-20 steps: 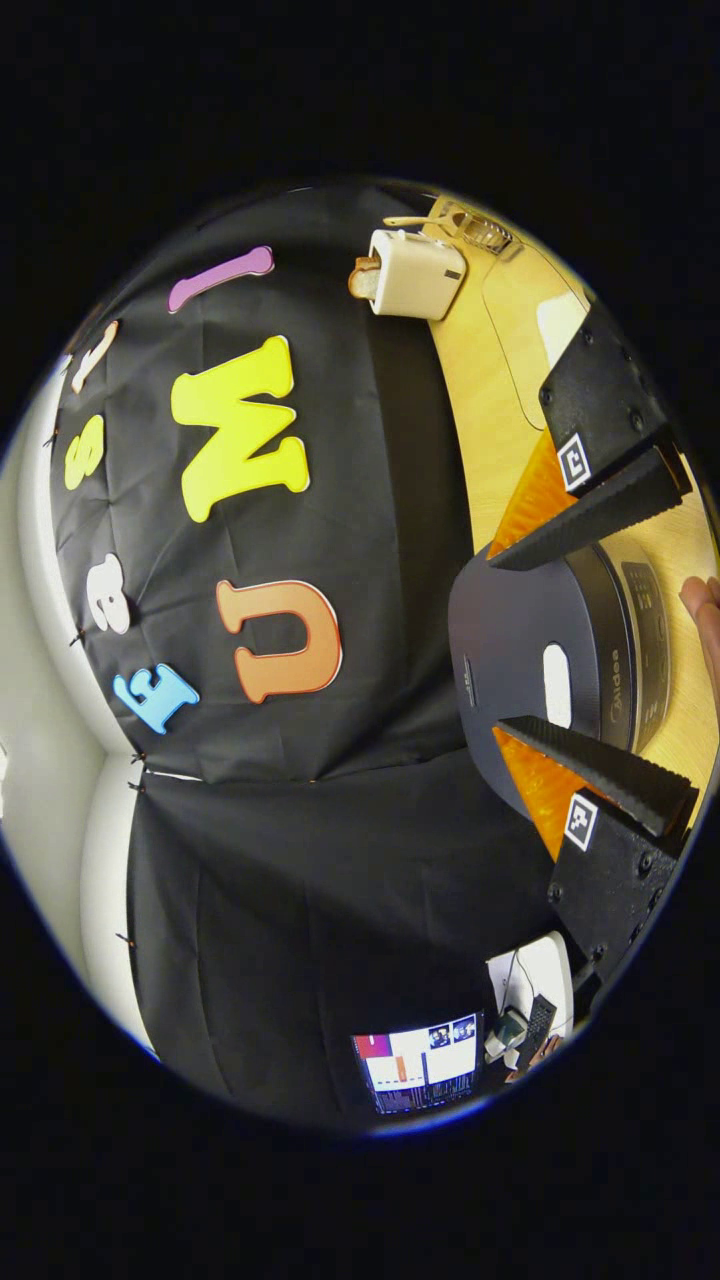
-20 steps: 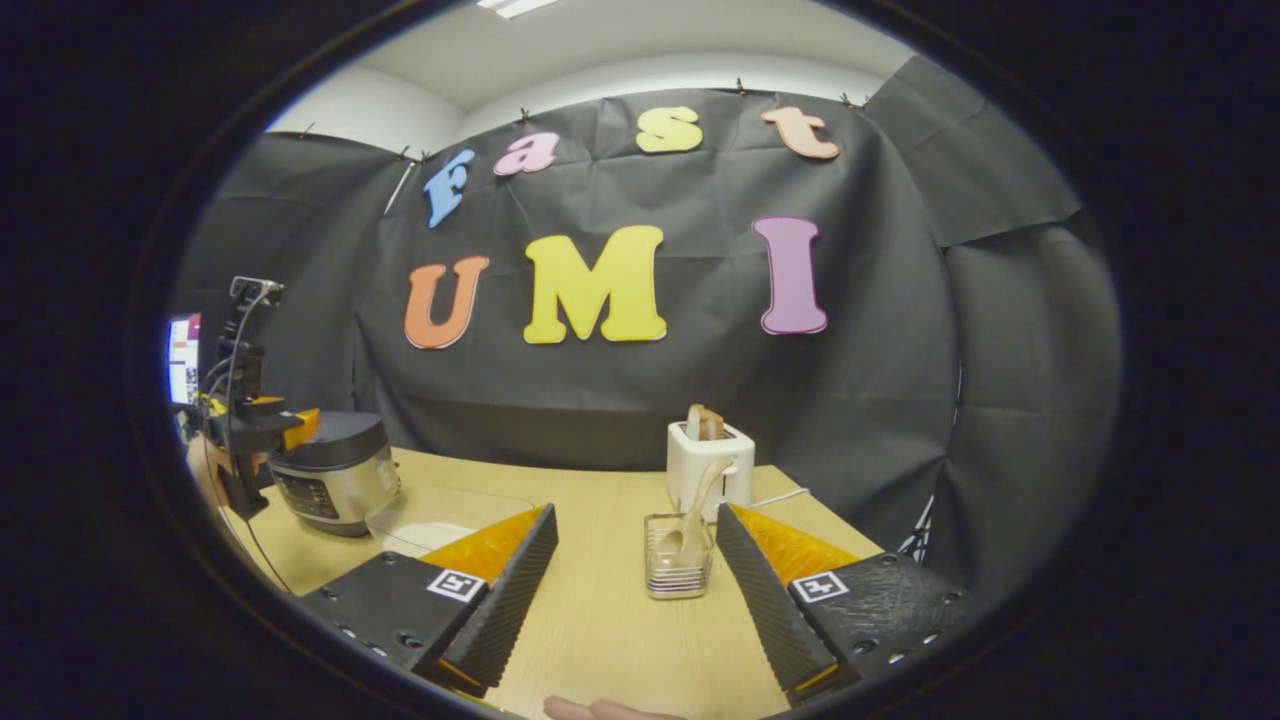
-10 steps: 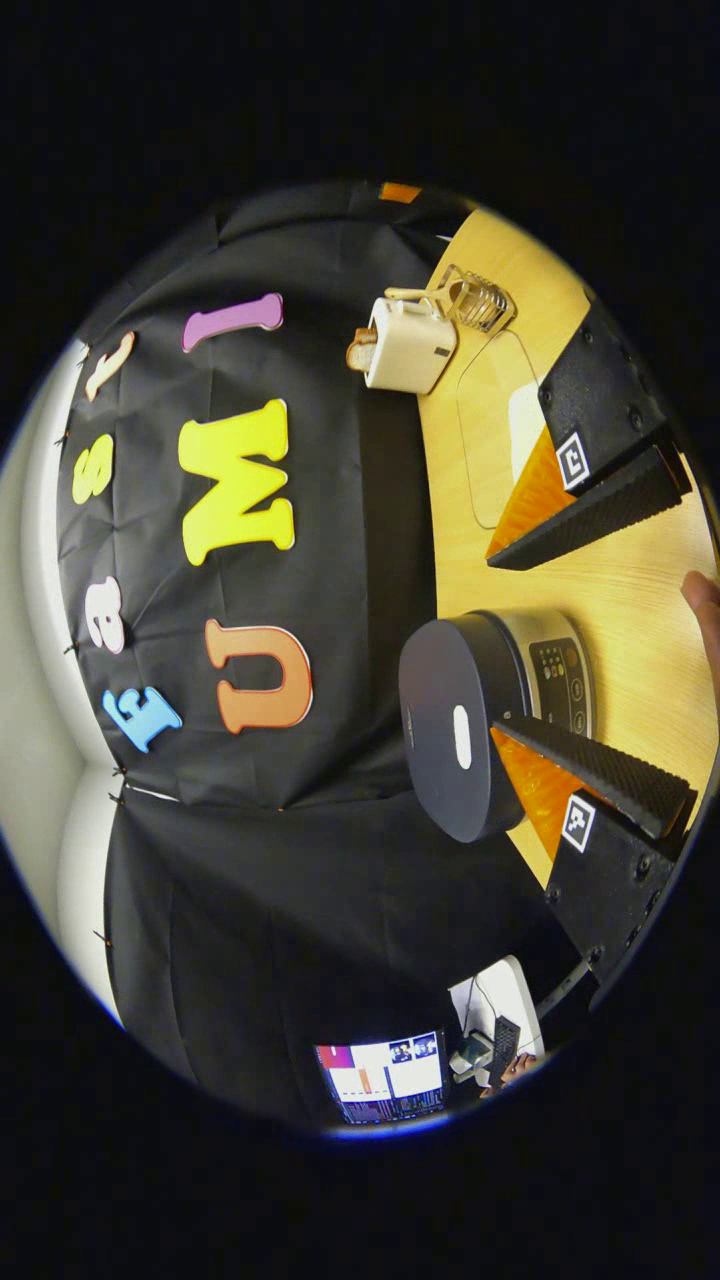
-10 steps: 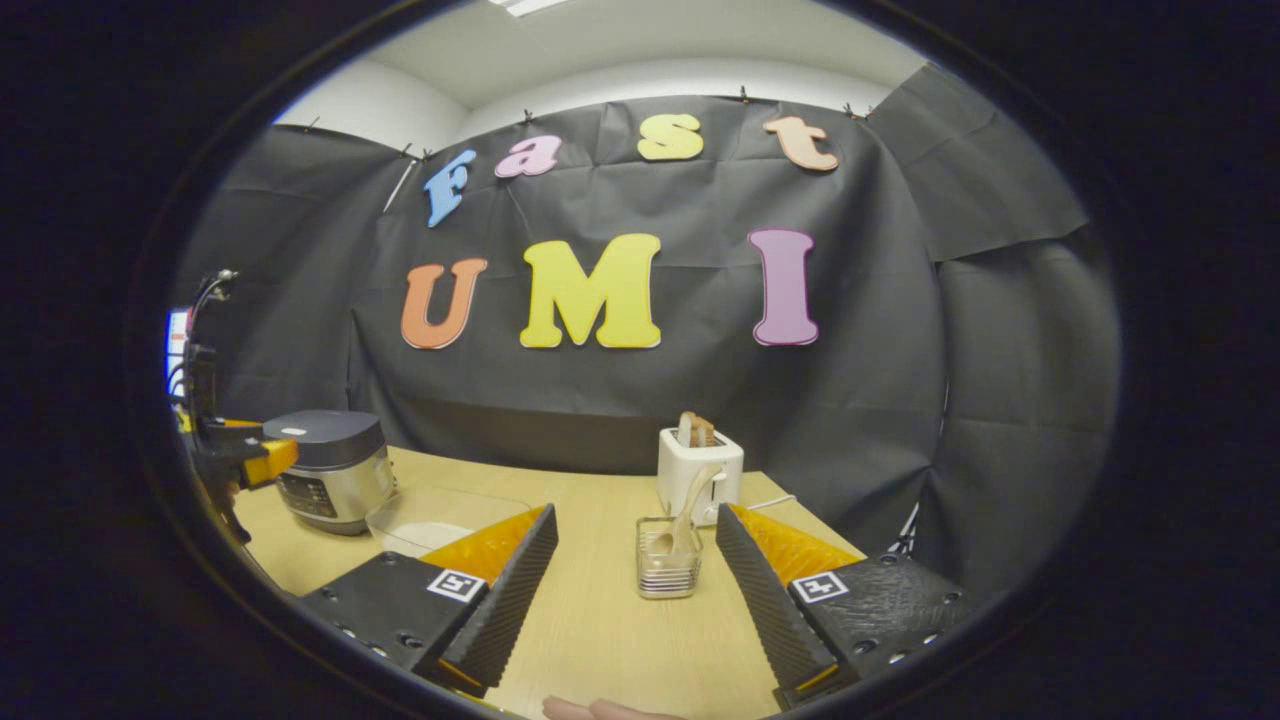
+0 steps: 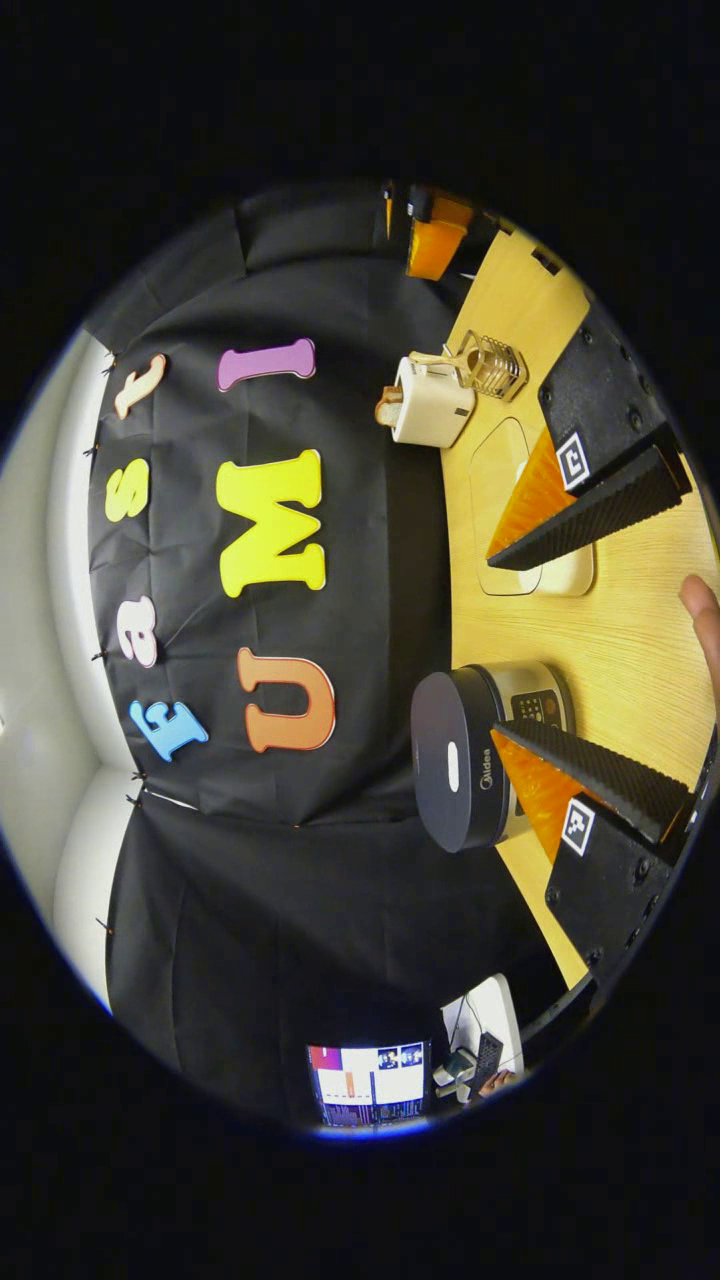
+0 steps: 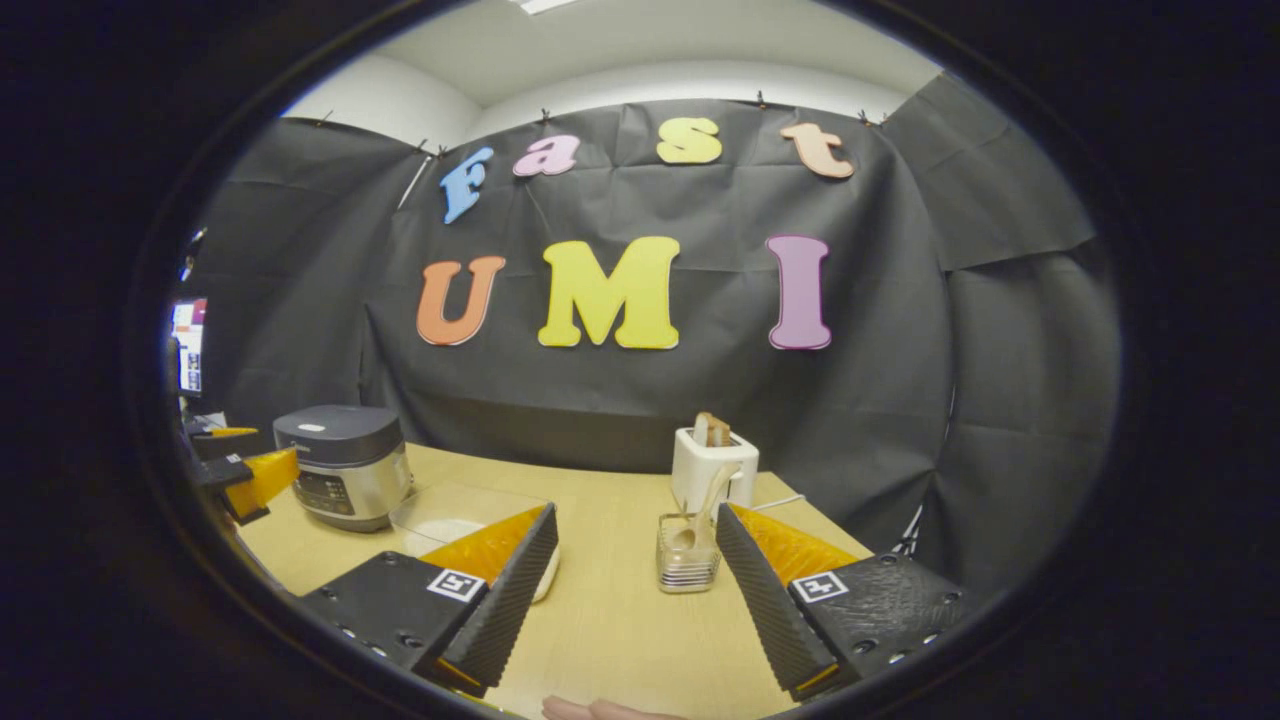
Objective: Close the left gripper, press the button to open the rice cooker; take a wooden spoon from the chopstick holder with the right hand, scoop a spoonful of rice and pour it into the rice cooker, then put the wooden spoon back into the chopstick holder.
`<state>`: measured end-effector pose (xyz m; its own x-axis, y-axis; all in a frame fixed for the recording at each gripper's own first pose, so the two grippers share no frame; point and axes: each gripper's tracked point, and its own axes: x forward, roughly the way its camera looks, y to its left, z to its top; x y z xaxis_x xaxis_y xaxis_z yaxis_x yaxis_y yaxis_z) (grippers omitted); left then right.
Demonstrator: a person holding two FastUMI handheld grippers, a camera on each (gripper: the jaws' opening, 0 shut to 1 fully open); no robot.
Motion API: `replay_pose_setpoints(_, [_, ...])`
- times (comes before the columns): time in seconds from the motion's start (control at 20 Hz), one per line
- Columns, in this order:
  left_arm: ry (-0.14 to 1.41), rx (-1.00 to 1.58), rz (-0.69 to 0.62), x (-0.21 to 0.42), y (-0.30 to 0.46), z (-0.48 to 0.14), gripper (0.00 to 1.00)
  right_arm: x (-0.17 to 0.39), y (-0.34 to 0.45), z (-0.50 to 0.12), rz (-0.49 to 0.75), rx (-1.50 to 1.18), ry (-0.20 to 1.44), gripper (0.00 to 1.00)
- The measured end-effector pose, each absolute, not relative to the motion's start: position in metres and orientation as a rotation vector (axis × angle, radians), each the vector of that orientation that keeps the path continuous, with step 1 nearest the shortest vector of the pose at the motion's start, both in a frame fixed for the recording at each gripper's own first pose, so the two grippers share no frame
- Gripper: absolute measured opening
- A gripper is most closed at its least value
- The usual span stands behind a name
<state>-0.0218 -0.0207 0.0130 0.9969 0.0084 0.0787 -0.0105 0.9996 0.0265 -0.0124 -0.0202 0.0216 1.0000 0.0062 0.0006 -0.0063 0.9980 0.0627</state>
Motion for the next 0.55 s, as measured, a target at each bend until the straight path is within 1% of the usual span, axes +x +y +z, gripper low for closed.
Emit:
replay_pose_setpoints(0.05, [-0.080,0.027,0.010,-0.026,-0.022,0.015,0.99,-0.014,-0.019,0.022,0.001,0.056,-0.006,0.97])
replay_pose_setpoints(0.1, [-0.083,0.030,0.009,-0.030,-0.022,0.017,0.96,-0.016,-0.018,0.022,0.001,0.050,-0.008,0.97])
replay_pose_setpoints(0.15, [-0.084,0.039,-0.002,-0.033,-0.026,0.019,0.96,-0.017,-0.017,0.022,0.001,0.048,-0.006,0.95])
replay_pose_setpoints(0.4, [-0.129,0.061,-0.011,-0.046,-0.034,0.031,0.96,-0.025,-0.022,0.020,-0.001,0.043,-0.008,0.95])
replay_pose_setpoints(0.45, [-0.132,0.065,-0.020,-0.047,-0.038,0.030,1.00,-0.024,-0.024,0.020,-0.005,0.049,-0.007,0.95])
replay_pose_setpoints(0.5, [-0.134,0.071,-0.026,-0.048,-0.042,0.030,0.97,-0.022,-0.025,0.019,-0.006,0.055,-0.006,0.95])
replay_pose_setpoints(0.55, [-0.135,0.080,-0.032,-0.047,-0.044,0.030,0.97,-0.021,-0.025,0.018,-0.005,0.061,-0.004,0.95])
